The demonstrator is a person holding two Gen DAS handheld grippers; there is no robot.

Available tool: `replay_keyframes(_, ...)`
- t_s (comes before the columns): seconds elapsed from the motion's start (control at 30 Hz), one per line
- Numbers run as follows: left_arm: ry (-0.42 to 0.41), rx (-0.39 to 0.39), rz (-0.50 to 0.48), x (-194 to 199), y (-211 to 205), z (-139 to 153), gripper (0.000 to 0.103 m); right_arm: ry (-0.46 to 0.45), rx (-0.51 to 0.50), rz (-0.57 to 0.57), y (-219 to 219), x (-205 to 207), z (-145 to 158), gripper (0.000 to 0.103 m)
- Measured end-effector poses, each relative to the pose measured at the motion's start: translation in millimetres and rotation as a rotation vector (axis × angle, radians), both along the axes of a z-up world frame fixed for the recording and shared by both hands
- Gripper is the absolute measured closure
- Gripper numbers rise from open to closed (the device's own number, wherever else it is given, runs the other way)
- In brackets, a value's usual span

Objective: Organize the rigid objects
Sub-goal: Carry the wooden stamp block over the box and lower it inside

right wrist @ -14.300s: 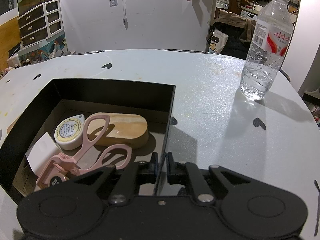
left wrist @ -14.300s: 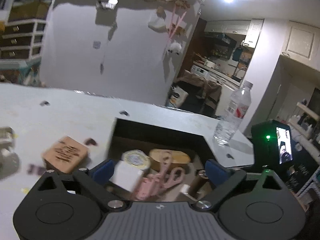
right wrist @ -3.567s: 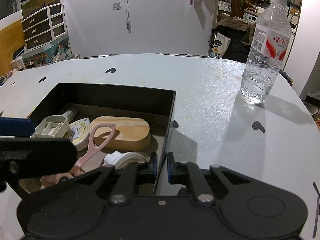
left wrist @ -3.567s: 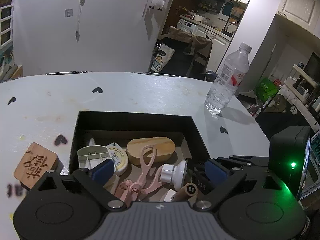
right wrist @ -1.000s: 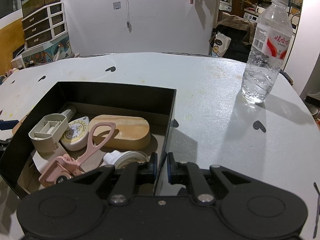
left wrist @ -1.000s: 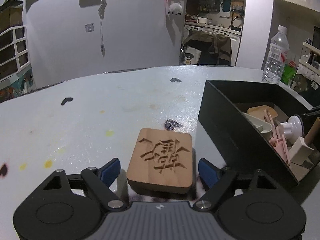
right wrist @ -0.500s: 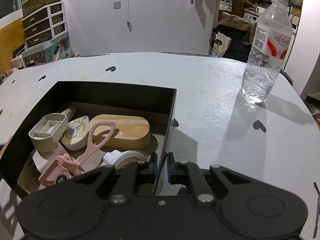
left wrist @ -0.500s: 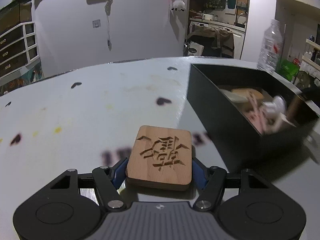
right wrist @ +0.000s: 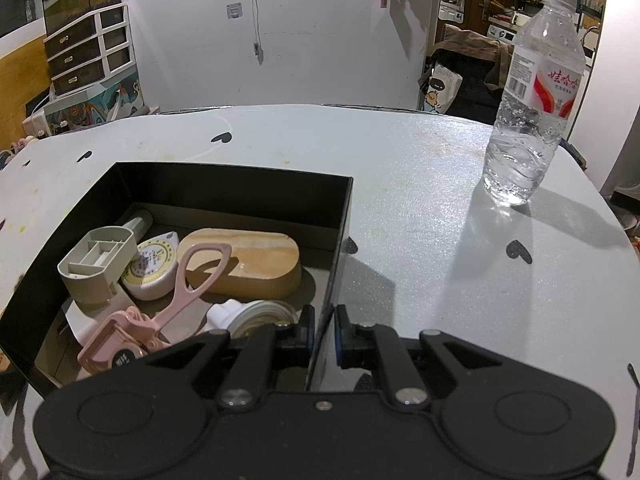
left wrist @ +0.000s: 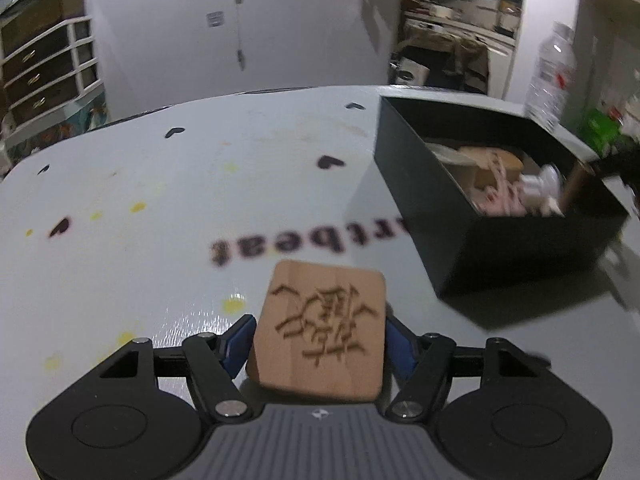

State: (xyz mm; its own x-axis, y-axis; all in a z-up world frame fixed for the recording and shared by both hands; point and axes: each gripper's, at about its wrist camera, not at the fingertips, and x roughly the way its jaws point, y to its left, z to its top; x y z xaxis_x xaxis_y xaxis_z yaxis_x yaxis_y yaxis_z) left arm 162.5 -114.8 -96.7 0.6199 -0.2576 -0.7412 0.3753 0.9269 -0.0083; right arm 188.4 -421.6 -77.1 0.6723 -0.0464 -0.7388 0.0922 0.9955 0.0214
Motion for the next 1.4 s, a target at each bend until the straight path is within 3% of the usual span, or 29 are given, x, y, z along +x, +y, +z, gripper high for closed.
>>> replay_keyframes(0.23, -0.020, -0.009, 0.010, 2, -8, 8, 0.038, 0.001, -0.001, 0.002, 0, 0, -1, 0.093)
replay_keyframes(0.37, -0.077, -0.049, 0.010, 4, -12, 35, 0.038, 0.002, -0.004, 0.002, 1, 0, -1, 0.093)
replay_keyframes(0.5, -0.120, -0.111, -0.050, 9, -26, 63, 0.038, 0.001, -0.004, 0.002, 1, 0, -1, 0.093)
replay_keyframes(0.63, -0.094, -0.145, -0.135, 21, -59, 74, 0.038, 0.002, -0.002, 0.002, 1, 0, -1, 0.093)
replay_keyframes(0.87, -0.011, -0.115, -0.314, 45, -125, 68, 0.038, 0.001, 0.010, 0.005, -2, 0, 0, 0.092)
replay_keyframes(1.0, -0.024, -0.034, -0.389, 55, -156, 61, 0.038, 0.001, 0.010, 0.007, -2, 0, 0, 0.092)
replay_keyframes(1.27, 0.048, -0.036, -0.422, 79, -173, 46, 0.037, 0.002, 0.015, 0.008, -3, 0, 0, 0.092)
replay_keyframes(1.33, 0.054, -0.033, -0.411, 79, -172, 44, 0.033, 0.002, 0.013, 0.008, -3, 0, 0, 0.092)
replay_keyframes(1.4, 0.047, -0.016, -0.369, 79, -169, 42, 0.018, 0.003, 0.016, 0.008, -3, 0, 0, 0.092)
